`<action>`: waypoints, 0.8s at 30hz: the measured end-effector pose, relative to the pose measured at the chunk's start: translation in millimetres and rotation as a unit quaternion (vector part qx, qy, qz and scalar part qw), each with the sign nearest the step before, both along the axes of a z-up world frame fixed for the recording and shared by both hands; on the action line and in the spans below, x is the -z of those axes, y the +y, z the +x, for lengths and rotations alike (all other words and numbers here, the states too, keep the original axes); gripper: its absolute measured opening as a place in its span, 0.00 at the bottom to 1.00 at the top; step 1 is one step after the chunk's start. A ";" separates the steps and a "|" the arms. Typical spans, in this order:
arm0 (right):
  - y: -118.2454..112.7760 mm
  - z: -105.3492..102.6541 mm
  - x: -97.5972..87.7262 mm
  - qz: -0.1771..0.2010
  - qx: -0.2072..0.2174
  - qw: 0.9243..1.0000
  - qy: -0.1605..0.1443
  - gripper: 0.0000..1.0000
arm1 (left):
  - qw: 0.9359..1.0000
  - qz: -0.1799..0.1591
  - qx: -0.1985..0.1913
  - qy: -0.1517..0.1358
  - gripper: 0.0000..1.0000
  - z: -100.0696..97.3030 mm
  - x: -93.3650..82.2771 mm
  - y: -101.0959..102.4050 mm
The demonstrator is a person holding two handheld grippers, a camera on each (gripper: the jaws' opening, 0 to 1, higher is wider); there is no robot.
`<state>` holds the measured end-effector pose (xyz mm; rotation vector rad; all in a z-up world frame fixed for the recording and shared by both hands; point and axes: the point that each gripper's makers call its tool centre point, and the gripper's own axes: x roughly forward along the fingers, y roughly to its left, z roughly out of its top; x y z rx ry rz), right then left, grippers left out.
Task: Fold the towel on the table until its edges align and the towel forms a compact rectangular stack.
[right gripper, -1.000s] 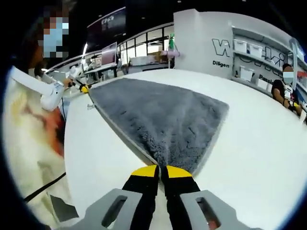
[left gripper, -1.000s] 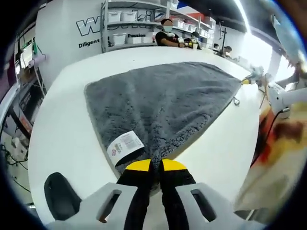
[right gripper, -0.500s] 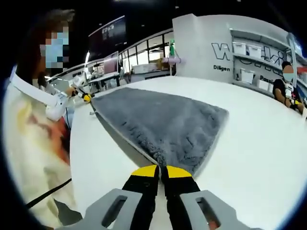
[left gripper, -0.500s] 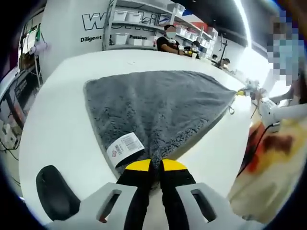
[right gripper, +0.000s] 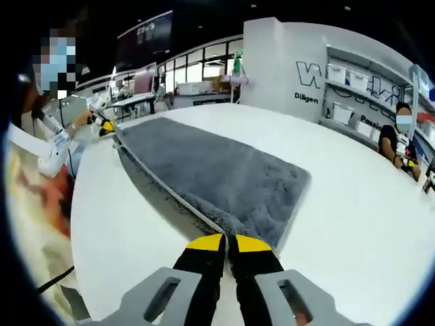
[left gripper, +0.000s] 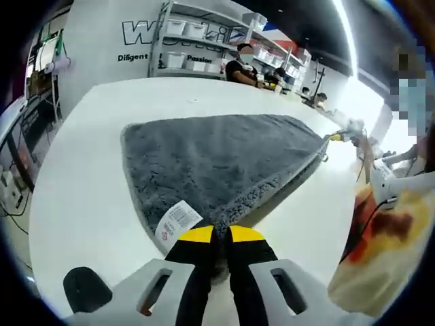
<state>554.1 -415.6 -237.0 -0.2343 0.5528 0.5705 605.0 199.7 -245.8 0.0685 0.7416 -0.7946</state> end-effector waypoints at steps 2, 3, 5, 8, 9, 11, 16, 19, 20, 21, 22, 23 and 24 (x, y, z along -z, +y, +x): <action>0.0 4.3 -1.4 -0.006 0.002 1.000 -0.003 0.01 | 1.000 0.005 -0.001 -0.002 0.05 2.6 0.0 -0.5; -0.9 7.3 -2.8 -0.007 0.006 1.000 -0.005 0.01 | 1.000 0.005 -0.001 -0.003 0.05 5.6 -0.8 2.3; -1.0 10.5 -2.7 -0.006 0.009 1.000 -0.007 0.01 | 1.000 -0.001 -0.004 -0.008 0.05 10.0 -1.7 1.9; -1.9 16.7 -0.5 -0.012 0.017 1.000 -0.008 0.01 | 1.000 -0.009 -0.008 -0.010 0.05 16.1 -0.4 -0.8; -1.5 18.7 0.4 -0.015 0.018 1.000 -0.009 0.01 | 1.000 -0.009 -0.009 -0.010 0.05 19.0 0.0 0.1; -2.2 22.6 1.8 -0.024 0.022 0.999 -0.011 0.01 | 1.000 -0.009 -0.013 -0.011 0.05 24.9 -0.3 2.8; -2.6 33.6 -0.2 -0.030 0.032 0.999 -0.024 0.01 | 0.999 -0.019 -0.023 -0.021 0.05 37.9 -6.7 7.2; -2.7 40.7 -2.3 -0.040 0.038 0.998 -0.031 0.01 | 0.999 -0.027 -0.027 -0.026 0.05 46.1 -11.6 8.9; -3.9 43.1 -2.6 -0.045 0.040 0.998 -0.032 0.01 | 0.999 -0.028 -0.027 -0.027 0.05 49.4 -12.9 8.4; -4.3 45.0 -2.2 -0.054 0.040 0.997 -0.033 0.01 | 0.999 -0.028 -0.027 -0.028 0.05 51.2 -13.5 6.8; -4.3 47.0 -2.2 -0.058 0.040 0.997 -0.033 0.01 | 0.999 -0.028 -0.028 -0.030 0.05 54.1 -14.3 6.2; -4.9 49.3 -2.6 -0.062 0.042 0.997 -0.034 0.01 | 0.999 -0.027 -0.029 -0.031 0.05 55.4 -14.5 4.7; -5.7 51.3 -2.8 -0.066 0.043 0.996 -0.035 0.01 | 0.999 -0.026 -0.029 -0.033 0.05 58.0 -15.0 3.9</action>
